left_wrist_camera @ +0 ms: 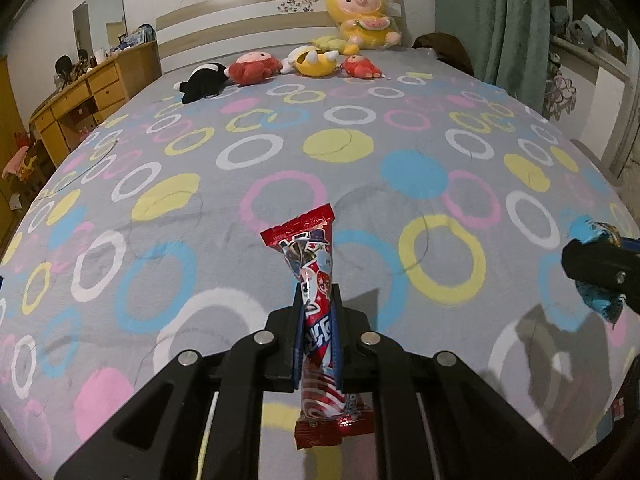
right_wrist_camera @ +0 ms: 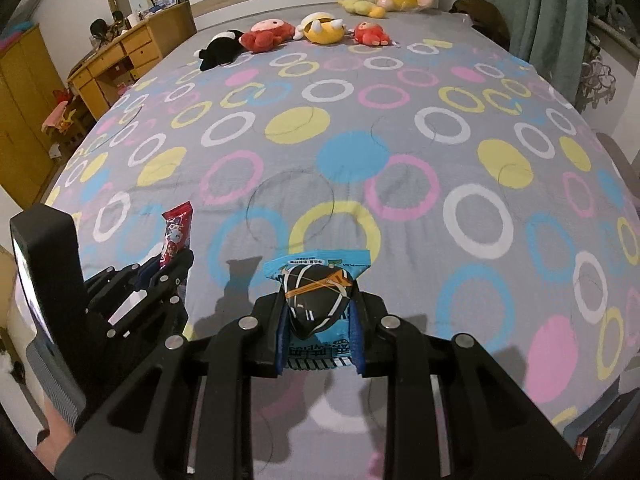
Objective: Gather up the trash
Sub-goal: 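Carry the red candy stick and blue candy down toward the white plastic bag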
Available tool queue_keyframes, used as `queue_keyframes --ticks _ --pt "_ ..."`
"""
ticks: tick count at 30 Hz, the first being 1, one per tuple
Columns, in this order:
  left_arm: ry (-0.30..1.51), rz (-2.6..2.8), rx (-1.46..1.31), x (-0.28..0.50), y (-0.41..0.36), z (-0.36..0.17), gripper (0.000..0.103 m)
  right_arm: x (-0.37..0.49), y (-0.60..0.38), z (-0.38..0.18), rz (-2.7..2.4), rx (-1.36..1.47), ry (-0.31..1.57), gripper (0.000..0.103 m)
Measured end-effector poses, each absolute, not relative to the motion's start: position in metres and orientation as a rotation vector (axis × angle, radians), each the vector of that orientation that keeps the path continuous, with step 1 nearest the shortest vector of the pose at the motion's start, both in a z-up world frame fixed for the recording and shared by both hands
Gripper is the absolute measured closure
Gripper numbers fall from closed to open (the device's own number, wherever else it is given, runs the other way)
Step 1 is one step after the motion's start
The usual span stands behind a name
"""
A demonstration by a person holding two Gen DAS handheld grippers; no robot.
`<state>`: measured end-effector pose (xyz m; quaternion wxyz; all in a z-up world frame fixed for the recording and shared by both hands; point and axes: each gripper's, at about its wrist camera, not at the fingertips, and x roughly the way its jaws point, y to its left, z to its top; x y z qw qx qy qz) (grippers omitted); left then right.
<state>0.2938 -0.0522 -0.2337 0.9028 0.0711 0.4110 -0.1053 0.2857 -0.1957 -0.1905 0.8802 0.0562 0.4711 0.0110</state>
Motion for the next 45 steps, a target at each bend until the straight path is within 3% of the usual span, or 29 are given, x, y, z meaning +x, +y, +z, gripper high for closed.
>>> queue_keyframes --ticks 9,27,45 --pt "0.821 -0.233 0.145 0.235 -0.036 -0.213 0.092 0.227 -0.190 -0.190 0.032 0.109 0.972 0.080" --pt "0.869 -0.243 0.251 0.122 -0.035 -0.241 0.092 0.123 -0.190 -0.214 0.030 0.120 0.990 0.080" --pt "0.927 -0.303 0.317 0.065 -0.040 -0.270 0.092 0.075 -0.174 -0.249 0.026 0.123 1.017 0.080"
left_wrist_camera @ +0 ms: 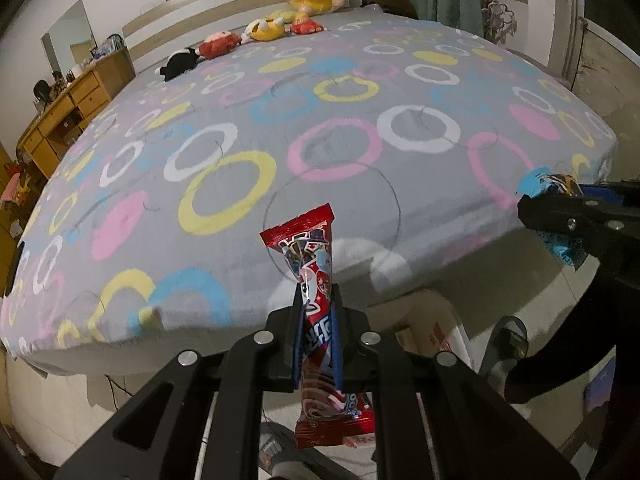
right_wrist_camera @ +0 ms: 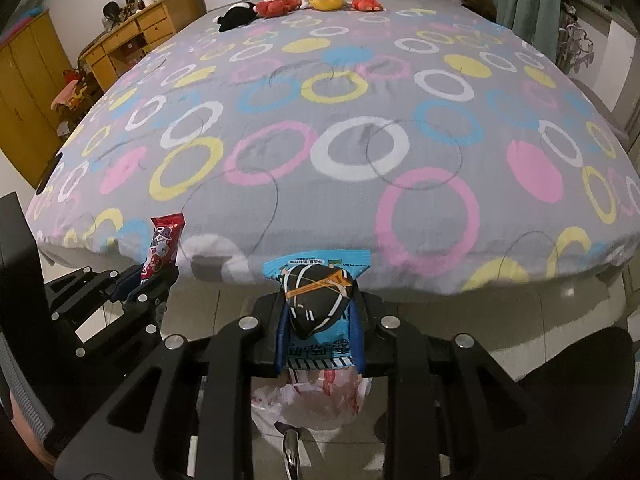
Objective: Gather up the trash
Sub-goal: 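Carry the red candy stick and blue candy down toward the white plastic bag, then open the left tool over the bag while the right tool releases the blue candy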
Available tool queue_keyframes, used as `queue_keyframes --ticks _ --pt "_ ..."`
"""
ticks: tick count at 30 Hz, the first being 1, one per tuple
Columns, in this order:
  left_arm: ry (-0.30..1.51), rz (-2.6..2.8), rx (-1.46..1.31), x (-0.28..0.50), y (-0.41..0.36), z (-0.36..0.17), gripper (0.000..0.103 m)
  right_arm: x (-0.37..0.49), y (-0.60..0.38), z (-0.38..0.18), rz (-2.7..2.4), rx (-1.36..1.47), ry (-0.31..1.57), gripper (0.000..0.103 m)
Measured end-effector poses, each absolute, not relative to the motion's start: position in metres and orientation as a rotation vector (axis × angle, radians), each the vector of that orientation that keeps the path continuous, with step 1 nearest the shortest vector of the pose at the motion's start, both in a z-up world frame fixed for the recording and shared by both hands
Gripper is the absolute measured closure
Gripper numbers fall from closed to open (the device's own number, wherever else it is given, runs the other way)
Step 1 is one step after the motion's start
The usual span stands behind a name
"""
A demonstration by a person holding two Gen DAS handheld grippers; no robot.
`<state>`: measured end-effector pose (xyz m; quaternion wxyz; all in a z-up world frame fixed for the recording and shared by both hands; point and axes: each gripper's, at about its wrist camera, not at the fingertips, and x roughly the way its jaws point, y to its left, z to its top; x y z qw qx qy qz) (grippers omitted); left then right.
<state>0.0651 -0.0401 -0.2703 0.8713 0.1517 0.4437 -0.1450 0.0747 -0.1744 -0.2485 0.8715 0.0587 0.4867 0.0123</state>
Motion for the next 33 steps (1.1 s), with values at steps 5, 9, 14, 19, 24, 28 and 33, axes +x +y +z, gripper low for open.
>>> queue_keyframes --ticks 5,9,14,19,24,28,33 --pt "0.961 -0.318 0.323 0.057 -0.045 -0.281 0.092 0.065 -0.171 -0.259 0.032 0.110 1.028 0.080" --pt "0.988 -0.335 0.332 0.051 -0.049 -0.291 0.092 0.061 -0.169 -0.270 0.029 0.102 1.041 0.080" --pt "1.042 -0.363 0.326 0.049 -0.052 -0.308 0.092 0.058 -0.164 -0.284 0.032 0.090 1.053 0.080" --pt "1.094 -0.388 0.324 0.049 -0.055 -0.330 0.092 0.058 -0.164 -0.309 0.042 0.104 1.093 0.080" --pt "1.146 -0.384 0.352 0.051 -0.059 -0.356 0.091 0.060 -0.161 -0.337 0.053 0.099 1.132 0.080" --pt "1.164 -0.385 0.393 0.052 -0.063 -0.371 0.091 0.063 -0.162 -0.356 0.051 0.112 1.166 0.080" --pt "1.200 -0.383 0.435 0.050 -0.066 -0.390 0.091 0.069 -0.162 -0.377 0.053 0.121 1.208 0.079"
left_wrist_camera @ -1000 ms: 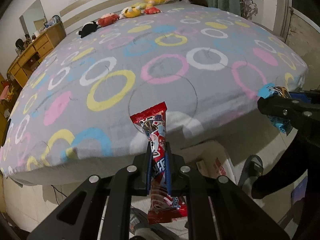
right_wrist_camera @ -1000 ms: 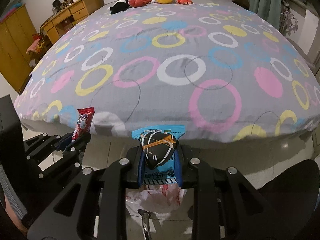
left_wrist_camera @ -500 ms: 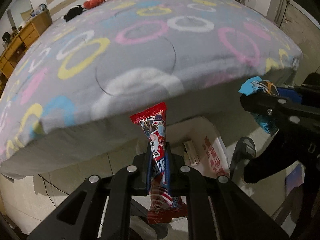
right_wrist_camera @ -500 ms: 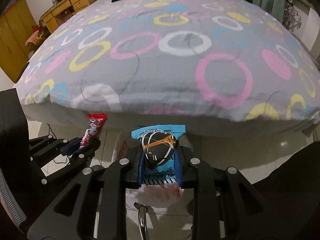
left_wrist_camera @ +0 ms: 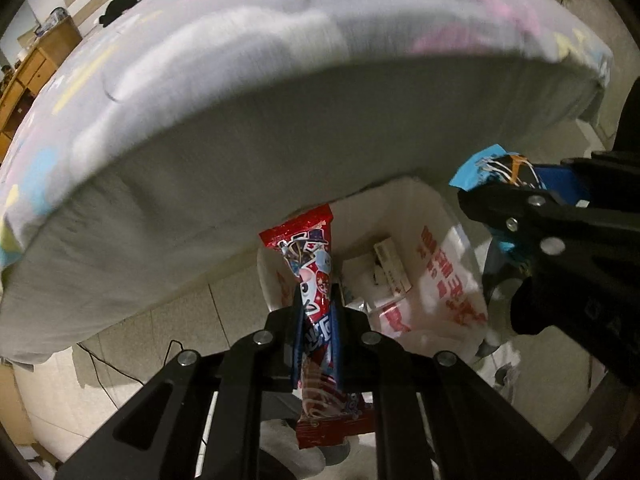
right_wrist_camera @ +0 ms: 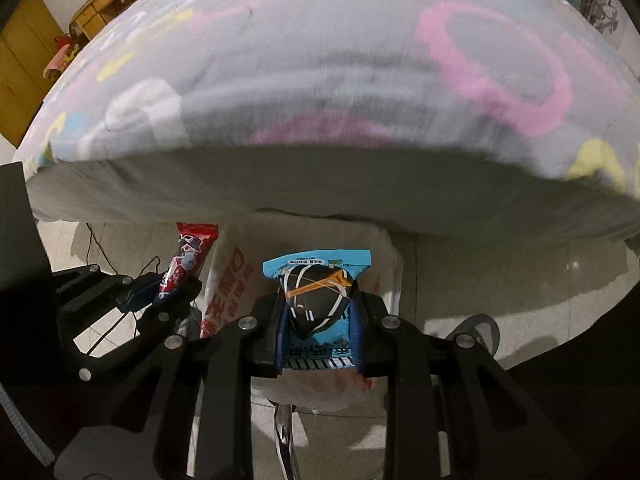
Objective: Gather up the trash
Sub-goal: 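Open the left tool over the bag while the right tool releases the blue candy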
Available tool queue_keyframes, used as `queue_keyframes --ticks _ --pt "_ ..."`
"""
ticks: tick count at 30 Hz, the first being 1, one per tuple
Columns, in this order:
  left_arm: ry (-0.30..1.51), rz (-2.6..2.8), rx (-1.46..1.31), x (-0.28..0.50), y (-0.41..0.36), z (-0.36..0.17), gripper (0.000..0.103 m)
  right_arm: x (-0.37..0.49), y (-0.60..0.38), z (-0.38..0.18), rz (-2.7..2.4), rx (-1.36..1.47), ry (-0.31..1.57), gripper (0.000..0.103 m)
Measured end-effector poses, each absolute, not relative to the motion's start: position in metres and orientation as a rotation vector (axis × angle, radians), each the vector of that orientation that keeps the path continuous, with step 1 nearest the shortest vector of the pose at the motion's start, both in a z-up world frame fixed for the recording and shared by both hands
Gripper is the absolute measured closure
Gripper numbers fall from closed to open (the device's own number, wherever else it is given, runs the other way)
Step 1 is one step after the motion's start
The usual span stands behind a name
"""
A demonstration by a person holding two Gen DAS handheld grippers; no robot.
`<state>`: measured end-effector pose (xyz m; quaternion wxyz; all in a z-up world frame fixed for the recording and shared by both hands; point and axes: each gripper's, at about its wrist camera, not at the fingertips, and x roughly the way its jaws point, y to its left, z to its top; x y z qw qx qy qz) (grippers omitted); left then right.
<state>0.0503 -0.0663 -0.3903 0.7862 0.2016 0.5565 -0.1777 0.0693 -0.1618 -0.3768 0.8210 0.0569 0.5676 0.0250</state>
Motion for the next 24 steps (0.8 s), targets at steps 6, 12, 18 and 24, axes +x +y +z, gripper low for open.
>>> queue_keyframes --ticks 6,12,18,24 --pt "1.261 -0.384 0.439 0.052 -0.069 -0.406 0.070 0.080 -0.159 -0.400 0.063 0.119 1.258 0.074" --pt "1.275 -0.363 0.441 0.051 -0.066 -0.412 0.051 0.086 -0.159 -0.411 0.046 0.138 1.287 0.037" --pt "1.277 -0.353 0.428 0.052 -0.062 -0.411 0.051 0.081 -0.165 -0.404 0.040 0.168 1.285 0.036" --pt "1.278 -0.353 0.440 0.053 -0.058 -0.408 0.051 0.081 -0.168 -0.401 0.039 0.179 1.282 0.035"
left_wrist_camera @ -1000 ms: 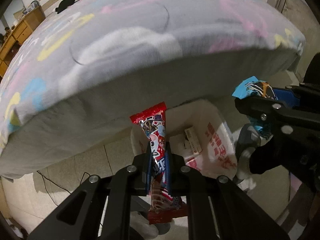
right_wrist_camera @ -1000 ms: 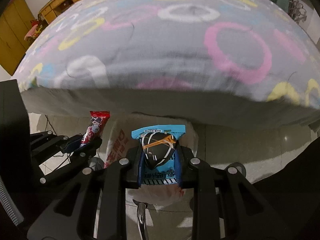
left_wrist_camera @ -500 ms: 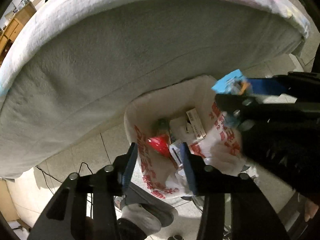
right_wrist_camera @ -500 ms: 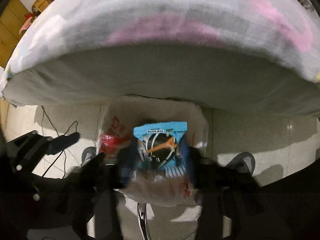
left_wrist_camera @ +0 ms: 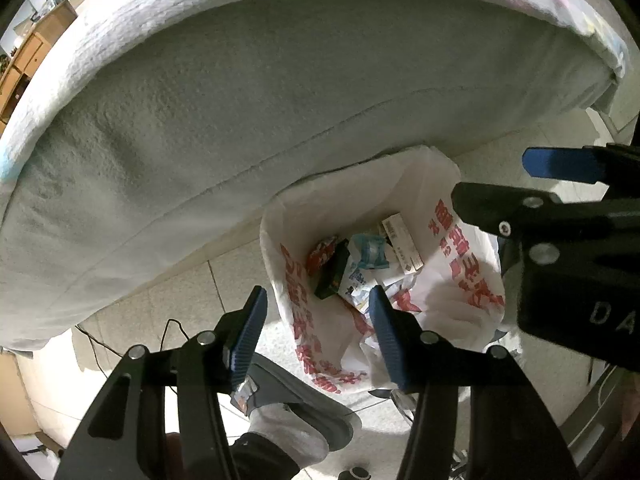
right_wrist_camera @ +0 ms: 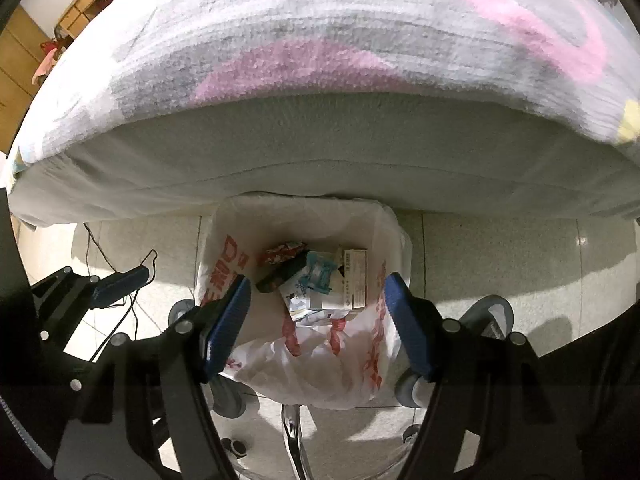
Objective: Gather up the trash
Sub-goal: 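Open the left tool over the bag while the right tool releases the blue candy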
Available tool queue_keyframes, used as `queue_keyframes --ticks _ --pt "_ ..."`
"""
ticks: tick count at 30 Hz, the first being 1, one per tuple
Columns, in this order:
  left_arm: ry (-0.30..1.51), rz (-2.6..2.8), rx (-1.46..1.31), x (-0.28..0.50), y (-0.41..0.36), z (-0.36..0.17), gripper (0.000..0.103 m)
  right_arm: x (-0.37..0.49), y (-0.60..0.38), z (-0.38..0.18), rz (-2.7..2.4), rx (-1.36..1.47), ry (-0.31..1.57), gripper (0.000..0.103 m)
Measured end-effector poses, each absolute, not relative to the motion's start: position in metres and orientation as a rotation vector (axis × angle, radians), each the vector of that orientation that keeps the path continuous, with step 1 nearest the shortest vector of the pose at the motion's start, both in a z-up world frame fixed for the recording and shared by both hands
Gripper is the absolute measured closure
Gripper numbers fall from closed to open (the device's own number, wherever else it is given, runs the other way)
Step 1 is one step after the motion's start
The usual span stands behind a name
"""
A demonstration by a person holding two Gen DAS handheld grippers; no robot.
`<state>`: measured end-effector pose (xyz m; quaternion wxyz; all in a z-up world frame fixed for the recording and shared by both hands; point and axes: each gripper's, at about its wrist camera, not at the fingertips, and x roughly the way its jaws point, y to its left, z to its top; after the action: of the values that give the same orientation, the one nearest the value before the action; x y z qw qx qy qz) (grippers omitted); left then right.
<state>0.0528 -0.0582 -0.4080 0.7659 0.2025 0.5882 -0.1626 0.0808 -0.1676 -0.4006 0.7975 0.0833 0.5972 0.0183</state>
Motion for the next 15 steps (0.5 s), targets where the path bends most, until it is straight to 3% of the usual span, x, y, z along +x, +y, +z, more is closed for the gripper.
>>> queue_keyframes --ticks 15 --pt "1.210 -0.362 0.477 0.046 -0.049 -0.388 0.045 0.069 -0.174 -0.368 0.046 0.243 1.251 0.030"
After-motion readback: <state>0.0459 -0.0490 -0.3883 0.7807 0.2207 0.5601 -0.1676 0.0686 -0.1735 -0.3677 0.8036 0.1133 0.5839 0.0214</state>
